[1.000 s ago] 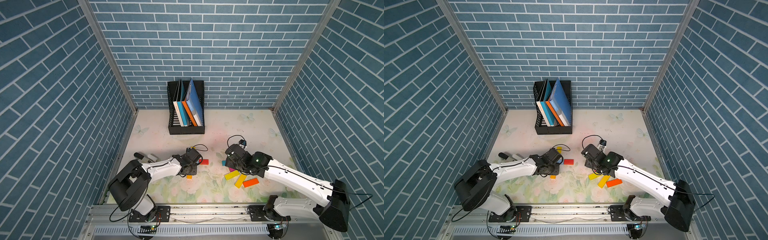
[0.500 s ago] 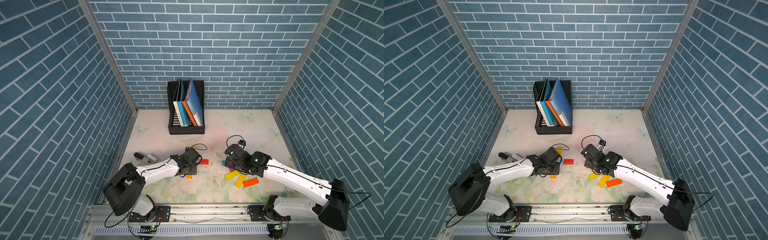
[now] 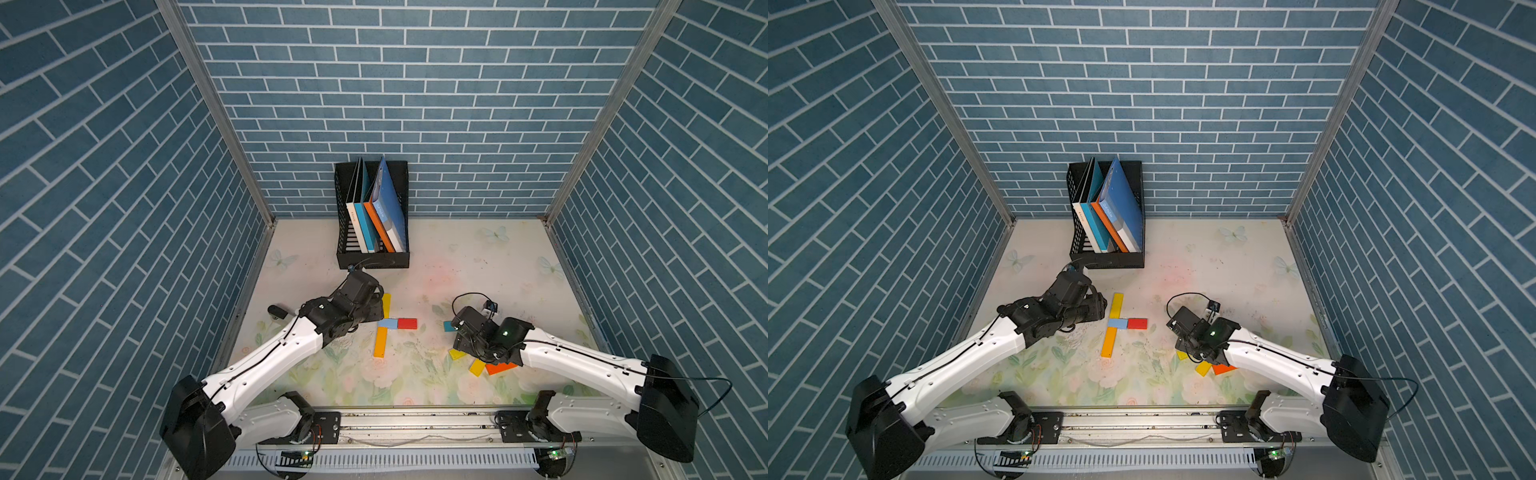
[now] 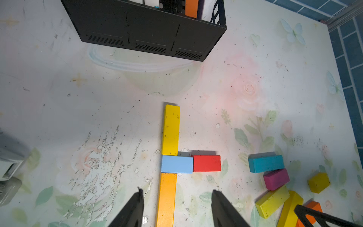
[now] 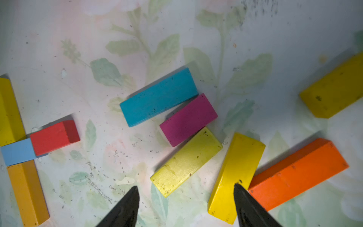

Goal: Assemble the letter h with building blocks
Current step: Assemble the building block at the center of the board, then pick up the building block from the center of the board.

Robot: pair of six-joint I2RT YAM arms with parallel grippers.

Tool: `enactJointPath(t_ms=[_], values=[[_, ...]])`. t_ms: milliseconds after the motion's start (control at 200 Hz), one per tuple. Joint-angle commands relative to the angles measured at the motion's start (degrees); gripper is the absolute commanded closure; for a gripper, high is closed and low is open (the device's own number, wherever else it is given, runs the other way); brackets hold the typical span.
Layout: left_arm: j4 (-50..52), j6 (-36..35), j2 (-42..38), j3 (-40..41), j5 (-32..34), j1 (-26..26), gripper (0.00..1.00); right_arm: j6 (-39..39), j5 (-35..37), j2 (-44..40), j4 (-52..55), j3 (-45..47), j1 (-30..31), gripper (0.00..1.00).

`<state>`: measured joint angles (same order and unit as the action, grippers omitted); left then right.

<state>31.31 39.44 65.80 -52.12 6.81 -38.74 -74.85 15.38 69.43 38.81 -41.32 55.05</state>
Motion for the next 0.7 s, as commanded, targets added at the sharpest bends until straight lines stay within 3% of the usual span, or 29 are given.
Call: enactJointPath(t_ms=[0, 540, 695], values=[[-0.3, -4.4, -2.8, 0.5, -0.3, 2.4, 0.38, -6.5, -1.6, 2.1, -4.8, 1.4, -0.2, 0.25], [-5.6, -9.8, -3.0, 6.1, -4.3, 7.8, 0.38, -7.8, -4.7, 13.2, -8.6, 1.5, -1.9, 0.42], [-6.9, -10.0, -2.2, 8.1, -4.4, 8.4, 0.39, -6.7, -5.9, 13.0, -8.6, 3.0, -1.9, 0.67]])
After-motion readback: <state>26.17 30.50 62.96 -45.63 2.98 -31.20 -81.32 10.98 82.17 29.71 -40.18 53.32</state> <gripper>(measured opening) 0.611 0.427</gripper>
